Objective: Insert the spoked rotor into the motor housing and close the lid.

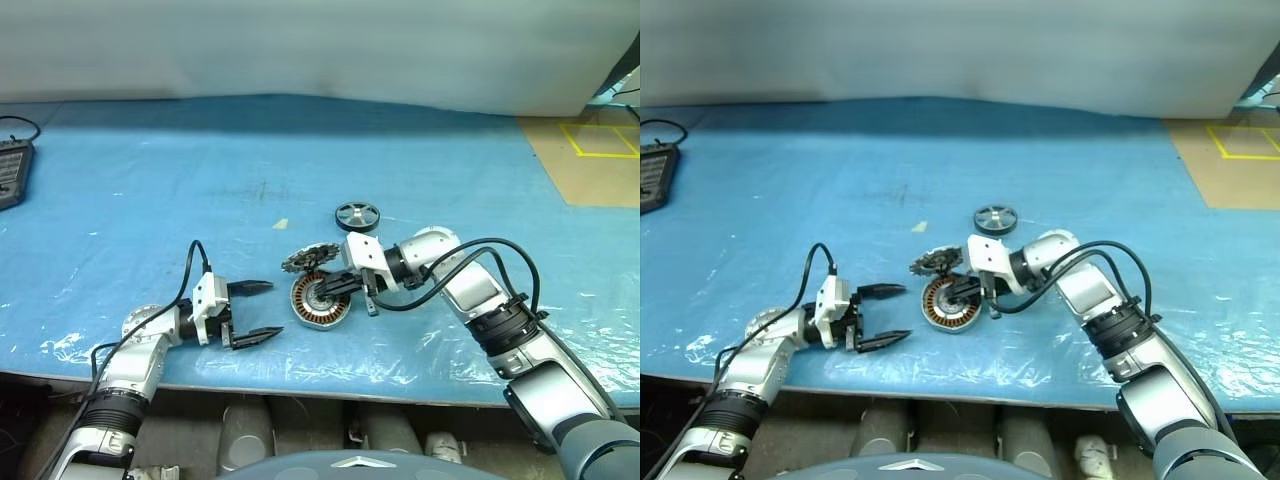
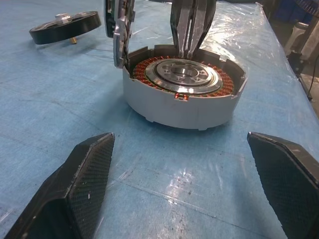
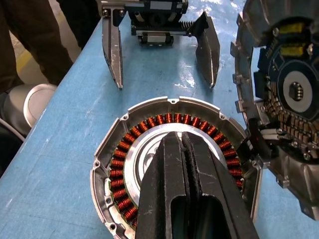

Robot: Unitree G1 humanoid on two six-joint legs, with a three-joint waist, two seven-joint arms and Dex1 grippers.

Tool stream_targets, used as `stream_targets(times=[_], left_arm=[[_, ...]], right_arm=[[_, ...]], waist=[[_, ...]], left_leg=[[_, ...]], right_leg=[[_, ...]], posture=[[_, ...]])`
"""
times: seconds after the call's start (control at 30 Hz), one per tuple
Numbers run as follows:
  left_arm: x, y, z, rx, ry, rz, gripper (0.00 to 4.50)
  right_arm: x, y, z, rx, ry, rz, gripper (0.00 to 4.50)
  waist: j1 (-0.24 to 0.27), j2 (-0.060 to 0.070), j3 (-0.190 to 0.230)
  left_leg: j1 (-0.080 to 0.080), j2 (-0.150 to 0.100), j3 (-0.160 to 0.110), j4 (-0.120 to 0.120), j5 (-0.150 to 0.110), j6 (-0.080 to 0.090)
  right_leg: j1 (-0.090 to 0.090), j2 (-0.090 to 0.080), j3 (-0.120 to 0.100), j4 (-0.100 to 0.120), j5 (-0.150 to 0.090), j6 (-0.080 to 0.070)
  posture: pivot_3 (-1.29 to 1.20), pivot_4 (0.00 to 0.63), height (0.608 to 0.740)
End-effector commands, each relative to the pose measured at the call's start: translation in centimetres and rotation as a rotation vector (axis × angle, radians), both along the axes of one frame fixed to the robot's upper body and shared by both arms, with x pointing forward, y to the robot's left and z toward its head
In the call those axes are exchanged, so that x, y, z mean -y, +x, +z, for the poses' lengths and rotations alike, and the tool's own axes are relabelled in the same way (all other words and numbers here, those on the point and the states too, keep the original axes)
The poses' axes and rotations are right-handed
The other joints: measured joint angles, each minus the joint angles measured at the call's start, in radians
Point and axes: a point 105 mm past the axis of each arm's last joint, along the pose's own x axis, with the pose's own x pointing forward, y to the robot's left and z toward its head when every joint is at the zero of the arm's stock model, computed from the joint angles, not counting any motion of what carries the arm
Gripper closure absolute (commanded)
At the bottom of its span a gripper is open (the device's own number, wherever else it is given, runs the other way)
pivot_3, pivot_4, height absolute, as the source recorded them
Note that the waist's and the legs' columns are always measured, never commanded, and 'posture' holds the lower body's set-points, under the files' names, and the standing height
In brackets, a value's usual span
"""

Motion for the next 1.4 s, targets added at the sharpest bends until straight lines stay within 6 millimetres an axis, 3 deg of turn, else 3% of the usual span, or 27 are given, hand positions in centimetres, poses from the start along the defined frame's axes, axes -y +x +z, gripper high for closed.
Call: stream_targets(times=[0.03, 0.93, 1.2, 1.4], left_arm=[[-0.1, -0.1, 0.5, 0.025, 0.004, -0.002, 0.00], [-0.3, -0.1, 0.1, 0.020, 0.007, 0.014, 0.00], [-0.4, -0.1, 0.0, 0.018, 0.007, 0.016, 0.00], [-0.4, 0.0, 0.1, 0.021, 0.007, 0.013, 0.00]], right_arm=[[-0.4, 0.0, 0.2, 0.024, 0.014, 0.016, 4.46], [1.8, 0.6, -4.7, 0.104, -0.175, 0.037, 4.46], [1.8, 0.3, -5.1, 0.112, -0.185, 0.050, 4.46], [1.7, 1.0, -3.6, 0.141, -0.124, 0.023, 4.46]], waist=[[0.000, 0.000, 0.000], [0.000, 0.000, -0.003], [0.000, 0.000, -0.004], [-0.001, 0.000, -0.010]], left_leg=[[0.000, 0.000, 0.000, 0.000, 0.000, 0.000], [0.008, 0.000, 0.000, 0.000, 0.000, 0.000], [0.011, 0.000, 0.000, -0.001, 0.000, 0.000], [0.011, 0.000, 0.001, -0.005, 0.000, 0.000]], right_leg=[[0.000, 0.000, 0.000, 0.000, 0.000, 0.000], [0.008, 0.000, 0.000, 0.000, 0.000, 0.000], [0.010, 0.000, 0.001, 0.000, 0.000, 0.000], [0.011, 0.000, 0.001, -0.006, 0.000, 0.000]], posture=[[0.00, 0.150, 0.740], [0.00, 0.150, 0.740], [0.00, 0.150, 0.740], [0.00, 0.150, 0.740]])
